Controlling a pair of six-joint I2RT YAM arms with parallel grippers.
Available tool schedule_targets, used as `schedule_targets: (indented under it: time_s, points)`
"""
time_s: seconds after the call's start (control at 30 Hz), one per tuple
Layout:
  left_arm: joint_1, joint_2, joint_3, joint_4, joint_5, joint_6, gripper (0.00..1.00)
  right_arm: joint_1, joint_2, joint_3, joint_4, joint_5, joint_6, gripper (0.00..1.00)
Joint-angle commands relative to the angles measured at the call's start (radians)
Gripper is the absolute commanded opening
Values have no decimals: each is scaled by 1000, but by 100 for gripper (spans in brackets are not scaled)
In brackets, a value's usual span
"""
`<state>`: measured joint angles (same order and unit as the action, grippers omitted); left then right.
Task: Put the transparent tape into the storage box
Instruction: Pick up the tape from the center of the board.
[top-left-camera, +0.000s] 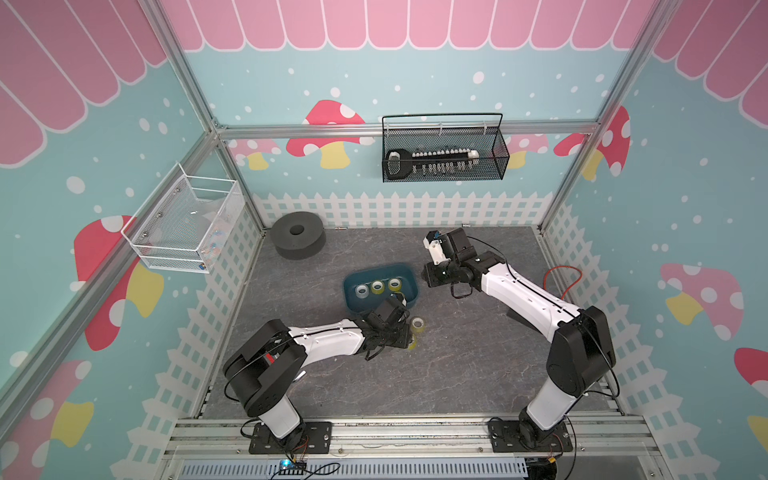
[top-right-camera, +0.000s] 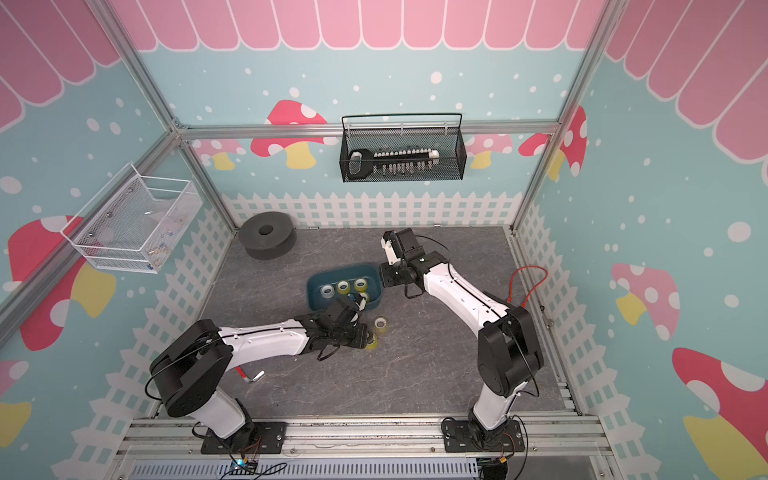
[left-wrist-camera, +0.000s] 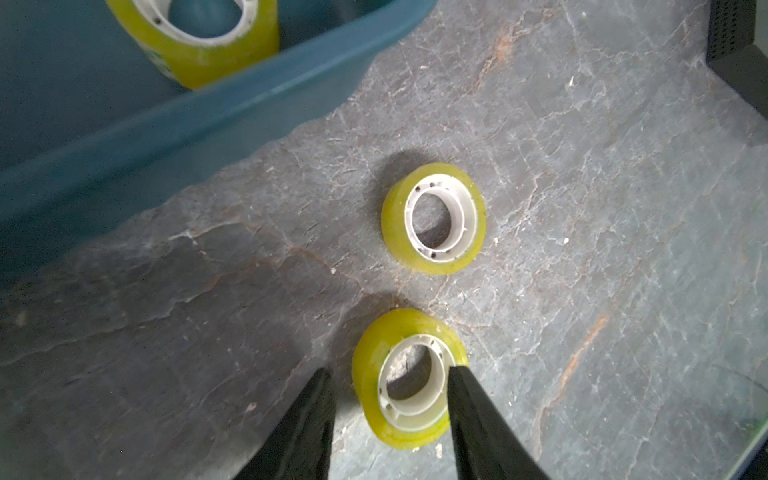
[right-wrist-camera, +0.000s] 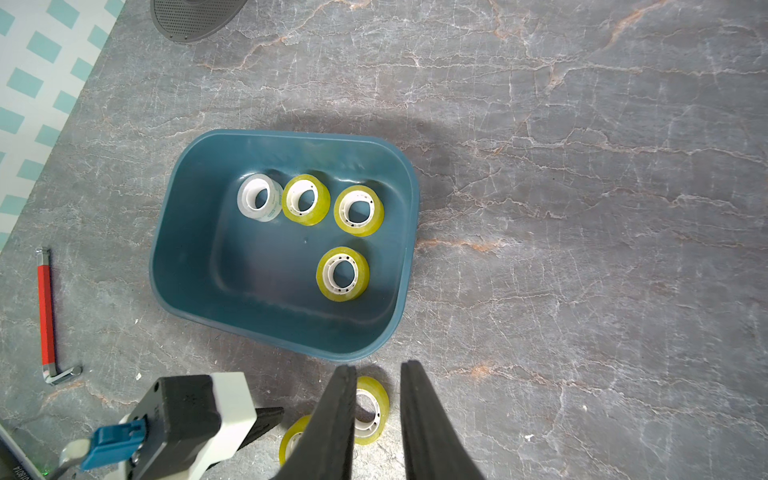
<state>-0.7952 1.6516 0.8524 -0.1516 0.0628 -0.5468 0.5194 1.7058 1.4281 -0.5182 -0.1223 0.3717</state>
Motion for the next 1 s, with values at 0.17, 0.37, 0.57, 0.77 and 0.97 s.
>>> schedule_targets:
  time_s: [0.17,0.37,0.57,0.77,0.97]
  points:
    - [-9,1,-9,-27,-7,-16,41,-20,-38,-31,13,-1,-15,25]
    - [-12,29,-11,-25,-17,-13,40,-25,-46,-50,23,-11,-13,25]
    - [-19,66,10,-27,-23,-13,36,-30,-54,-59,23,-8,-13,25]
    - [-18,77,32,-33,-23,-13,18,-32,-63,-73,29,-10,-9,24]
    - [-19,40,41,-56,-34,-12,0,-32,-69,-74,30,-8,-7,24]
